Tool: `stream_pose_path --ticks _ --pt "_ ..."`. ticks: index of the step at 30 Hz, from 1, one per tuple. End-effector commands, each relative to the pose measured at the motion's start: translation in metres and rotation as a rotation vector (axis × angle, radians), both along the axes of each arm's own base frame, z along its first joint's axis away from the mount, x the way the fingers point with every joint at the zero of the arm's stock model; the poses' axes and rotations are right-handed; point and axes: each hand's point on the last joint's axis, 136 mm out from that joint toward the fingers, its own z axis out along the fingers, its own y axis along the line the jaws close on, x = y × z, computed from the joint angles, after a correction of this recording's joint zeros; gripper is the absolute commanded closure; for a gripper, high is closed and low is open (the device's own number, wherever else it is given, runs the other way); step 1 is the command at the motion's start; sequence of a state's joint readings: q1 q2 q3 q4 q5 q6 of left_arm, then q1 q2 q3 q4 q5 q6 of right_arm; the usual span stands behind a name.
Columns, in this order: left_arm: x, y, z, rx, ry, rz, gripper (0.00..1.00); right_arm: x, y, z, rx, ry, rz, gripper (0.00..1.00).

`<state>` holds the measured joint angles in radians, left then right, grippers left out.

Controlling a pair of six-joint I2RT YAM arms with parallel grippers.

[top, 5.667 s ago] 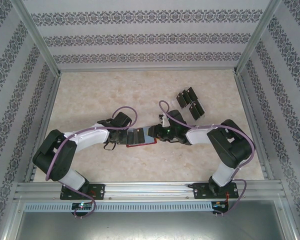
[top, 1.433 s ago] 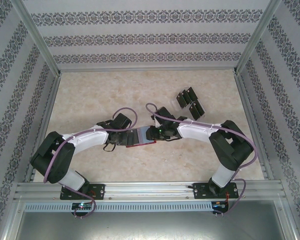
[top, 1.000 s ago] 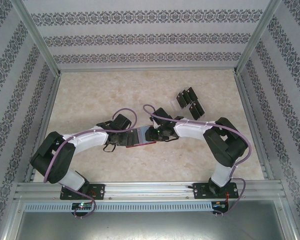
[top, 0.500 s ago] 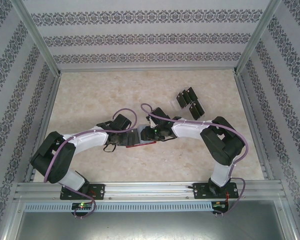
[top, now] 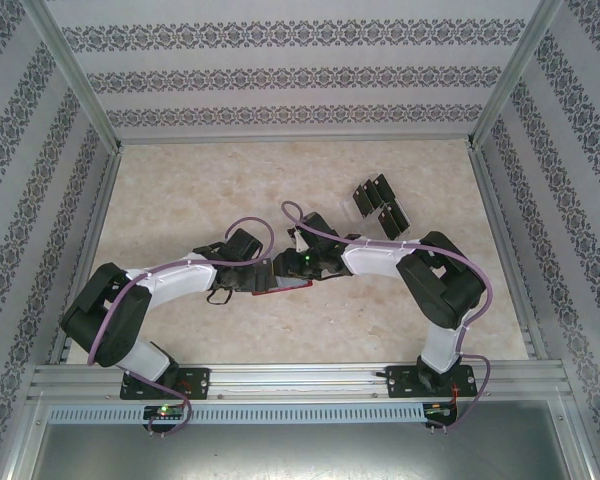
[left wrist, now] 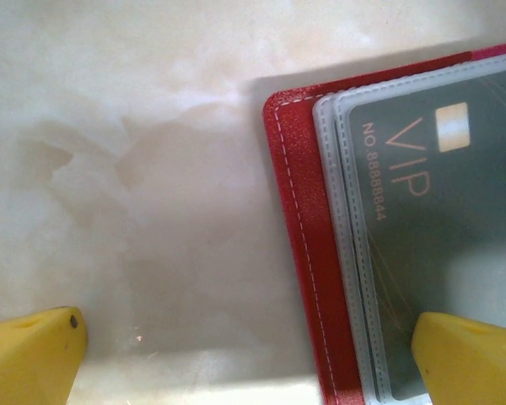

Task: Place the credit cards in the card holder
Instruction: Flip over the card slot in the card holder.

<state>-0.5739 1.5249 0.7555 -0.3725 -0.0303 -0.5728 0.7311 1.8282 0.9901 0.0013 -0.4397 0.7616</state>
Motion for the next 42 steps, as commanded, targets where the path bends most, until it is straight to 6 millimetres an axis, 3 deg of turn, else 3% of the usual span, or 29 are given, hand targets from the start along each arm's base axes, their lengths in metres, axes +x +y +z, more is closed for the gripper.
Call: stream_pose_path --ticks 1,10,23,42 --pt "-0.005 0.005 -0.007 -0.002 0.018 0.023 0.00 -0.004 0.009 0.003 0.044 0.014 0.009 0.57" --pt "-0.002 0.007 0.017 -0.015 -0.035 0.036 0.00 -0.003 0.011 0.001 0.048 0.020 0.005 0.57" --pt "-0.001 0.028 0.062 -0.057 -0.198 0.172 0.00 -0.006 0.024 0.000 0.050 0.029 0.025 0.57" --pt "0.002 0.032 0.087 -0.109 -0.269 0.235 0.00 -0.012 0.064 0.008 0.055 0.035 0.105 0.57"
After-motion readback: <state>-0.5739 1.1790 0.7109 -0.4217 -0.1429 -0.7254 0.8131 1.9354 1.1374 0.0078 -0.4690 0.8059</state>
